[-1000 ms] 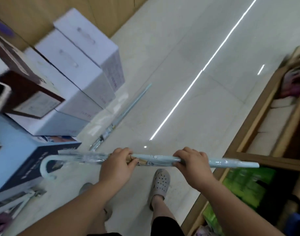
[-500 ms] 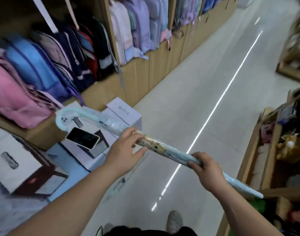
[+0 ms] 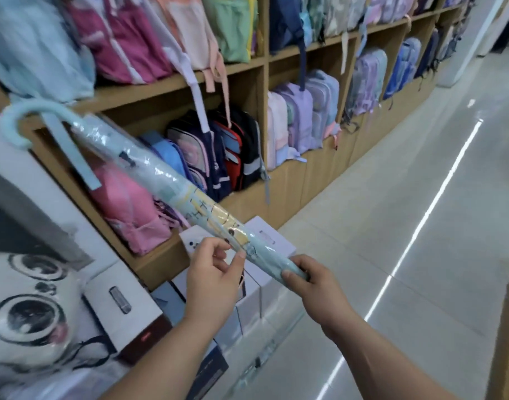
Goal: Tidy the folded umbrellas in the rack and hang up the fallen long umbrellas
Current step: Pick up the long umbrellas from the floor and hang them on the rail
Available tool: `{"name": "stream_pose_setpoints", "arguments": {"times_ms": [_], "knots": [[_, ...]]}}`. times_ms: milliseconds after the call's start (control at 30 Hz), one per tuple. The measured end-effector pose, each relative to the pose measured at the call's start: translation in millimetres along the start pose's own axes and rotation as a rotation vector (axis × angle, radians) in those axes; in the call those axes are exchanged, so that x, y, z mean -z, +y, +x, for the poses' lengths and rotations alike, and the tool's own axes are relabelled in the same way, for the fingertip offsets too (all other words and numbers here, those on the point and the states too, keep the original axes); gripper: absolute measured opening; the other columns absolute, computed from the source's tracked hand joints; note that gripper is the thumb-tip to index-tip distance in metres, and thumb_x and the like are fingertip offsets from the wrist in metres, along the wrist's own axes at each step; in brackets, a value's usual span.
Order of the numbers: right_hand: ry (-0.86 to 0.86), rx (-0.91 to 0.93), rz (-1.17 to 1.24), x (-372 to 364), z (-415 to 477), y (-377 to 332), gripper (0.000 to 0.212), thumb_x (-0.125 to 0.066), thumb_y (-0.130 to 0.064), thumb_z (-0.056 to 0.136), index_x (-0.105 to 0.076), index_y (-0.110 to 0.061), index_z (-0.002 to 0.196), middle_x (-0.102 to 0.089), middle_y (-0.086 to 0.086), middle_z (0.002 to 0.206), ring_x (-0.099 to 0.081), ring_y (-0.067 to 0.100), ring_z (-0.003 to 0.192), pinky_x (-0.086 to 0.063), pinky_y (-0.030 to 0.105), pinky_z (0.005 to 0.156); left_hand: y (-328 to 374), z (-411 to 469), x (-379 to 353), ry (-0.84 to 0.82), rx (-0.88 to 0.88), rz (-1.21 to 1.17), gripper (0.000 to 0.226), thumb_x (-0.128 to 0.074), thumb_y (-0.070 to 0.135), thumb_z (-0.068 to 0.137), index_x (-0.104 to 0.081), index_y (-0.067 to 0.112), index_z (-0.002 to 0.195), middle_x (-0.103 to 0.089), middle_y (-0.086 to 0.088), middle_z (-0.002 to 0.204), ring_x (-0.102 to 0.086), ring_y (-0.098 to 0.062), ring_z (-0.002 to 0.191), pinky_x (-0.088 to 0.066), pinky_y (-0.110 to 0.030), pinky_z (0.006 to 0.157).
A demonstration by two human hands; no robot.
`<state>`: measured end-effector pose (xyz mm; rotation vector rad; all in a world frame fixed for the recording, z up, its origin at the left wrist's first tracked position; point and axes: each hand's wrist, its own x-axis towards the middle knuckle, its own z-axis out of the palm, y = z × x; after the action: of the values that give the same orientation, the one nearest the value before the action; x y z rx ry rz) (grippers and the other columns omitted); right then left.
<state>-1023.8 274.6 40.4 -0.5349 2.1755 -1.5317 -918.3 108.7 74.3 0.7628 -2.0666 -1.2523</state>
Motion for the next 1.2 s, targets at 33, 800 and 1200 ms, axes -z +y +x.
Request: {"name": "stream_pose_setpoints", "arguments": {"times_ms": [33, 800, 1200], "knots": [[-0.029, 0.016, 0.024, -8, 6, -9, 0.011, -0.065, -0.021, 0.095, -0.066, -0.026, 0.085, -0.054, -0.014, 0.070, -0.045, 0.004, 0.063, -0.036, 0.025, 0.062, 0, 0, 3, -0.030, 0.114, -0.088, 0.018, -0.072, 0.027, 0.090, -0.055, 0.031, 0.095, -0.062, 0.000, 0.093, -0.060, -0.007, 0.075, -0.051, -0.025, 0.076], [-0.817, 0.556, 0.031, -128, 21, -125, 0.029, -0.077, -0.022, 0.086, -0.059, -0.039, 0.103, -0.070, -0.002, 0.095, -0.067, 0.014, 0.086, -0.055, 0.033, 0.080, 79, -4, 185, 0.563, -0.018, -0.289, 0.039, -0.063, 0.004, 0.096, -0.058, 0.023, 0.128, -0.077, -0.008, 0.102, -0.074, -0.030, 0.093, -0.059, -0.044, 0.080], [-0.765, 0.831, 0.154, -302, -91, -248, 0.071, -0.064, -0.013, 0.096, -0.037, -0.059, 0.142, -0.068, -0.004, 0.102, -0.063, 0.016, 0.089, -0.056, 0.029, 0.086, 73, -49, 398, 0.440, -0.155, -0.179, 0.083, -0.059, 0.004, 0.098, -0.017, 0.045, 0.156, -0.074, 0.008, 0.114, -0.071, -0.014, 0.106, -0.058, -0.040, 0.086]]}}
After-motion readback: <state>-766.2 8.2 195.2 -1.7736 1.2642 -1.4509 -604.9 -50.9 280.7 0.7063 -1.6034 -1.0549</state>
